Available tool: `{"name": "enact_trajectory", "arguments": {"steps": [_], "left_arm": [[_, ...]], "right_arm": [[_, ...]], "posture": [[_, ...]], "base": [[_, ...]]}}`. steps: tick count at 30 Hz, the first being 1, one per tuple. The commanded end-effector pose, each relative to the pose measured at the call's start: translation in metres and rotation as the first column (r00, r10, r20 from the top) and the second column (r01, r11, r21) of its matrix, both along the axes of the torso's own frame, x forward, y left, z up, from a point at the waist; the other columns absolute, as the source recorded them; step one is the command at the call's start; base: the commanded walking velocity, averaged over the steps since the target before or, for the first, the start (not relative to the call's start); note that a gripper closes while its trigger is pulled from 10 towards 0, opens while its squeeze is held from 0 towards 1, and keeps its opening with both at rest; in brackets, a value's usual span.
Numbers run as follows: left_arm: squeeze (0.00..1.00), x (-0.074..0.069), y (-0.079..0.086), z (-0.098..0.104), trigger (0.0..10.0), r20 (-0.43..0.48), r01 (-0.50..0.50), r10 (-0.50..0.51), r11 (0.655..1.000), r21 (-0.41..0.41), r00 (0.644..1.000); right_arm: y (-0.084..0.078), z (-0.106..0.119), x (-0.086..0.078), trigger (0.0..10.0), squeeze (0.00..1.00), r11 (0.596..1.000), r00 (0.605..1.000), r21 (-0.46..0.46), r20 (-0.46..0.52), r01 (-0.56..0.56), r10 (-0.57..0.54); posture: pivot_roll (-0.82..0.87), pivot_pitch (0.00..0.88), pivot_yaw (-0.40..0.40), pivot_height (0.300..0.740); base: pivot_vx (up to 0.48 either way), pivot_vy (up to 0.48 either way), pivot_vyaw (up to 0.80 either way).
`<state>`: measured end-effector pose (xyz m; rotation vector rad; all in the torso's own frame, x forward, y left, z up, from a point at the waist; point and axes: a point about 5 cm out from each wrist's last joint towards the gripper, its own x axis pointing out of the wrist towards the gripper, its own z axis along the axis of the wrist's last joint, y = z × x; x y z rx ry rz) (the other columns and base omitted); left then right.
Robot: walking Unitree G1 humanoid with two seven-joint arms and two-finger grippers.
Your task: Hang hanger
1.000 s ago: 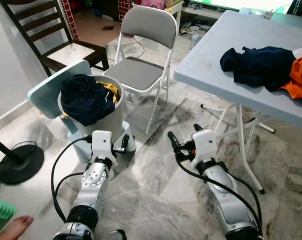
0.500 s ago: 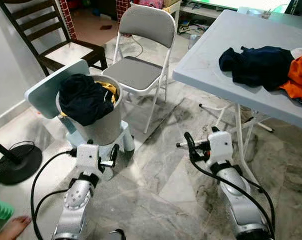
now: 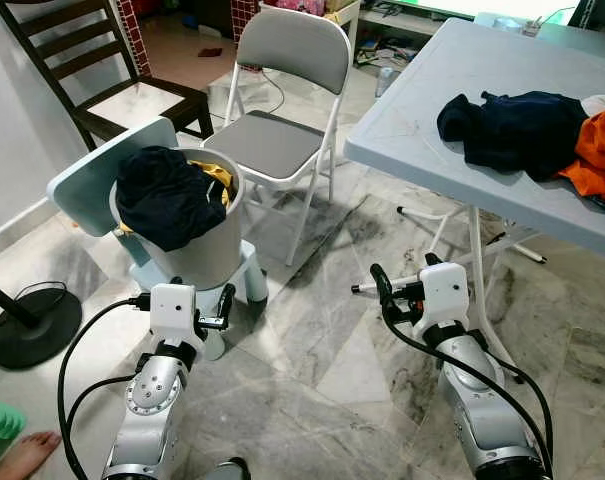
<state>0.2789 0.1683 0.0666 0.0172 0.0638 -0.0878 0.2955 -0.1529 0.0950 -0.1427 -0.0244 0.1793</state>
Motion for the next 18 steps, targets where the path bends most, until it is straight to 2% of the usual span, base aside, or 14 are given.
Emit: {"name": "enact_trajectory", "arguments": {"steps": [1,18], "left_arm": [[0.0,-0.0002,-0.0002,0.0013,10.0,-0.001,-0.002,0.002,1.0,-0.004,1.0],[0.0,0.0027,-0.0013,-0.0025,10.0,-0.025,-0.021,0.021,1.0,0.002,0.999]], "right_arm": [[-0.0017,0.0019,0.0,10.0,0.0,1.0,1.0,0.013,0.011,0.009,-0.009],[-0.0086,0.0016,0.0007,10.0,0.0,0.998,0.998,0.001,0.015,0.063,-0.063]], "posture": [[0.11,0.137,-0.028,0.74],[0.1,0.131,-0.024,0.74]], "base": [[0.0,0.0,0.0],[0.0,0.0,0.0]]}}
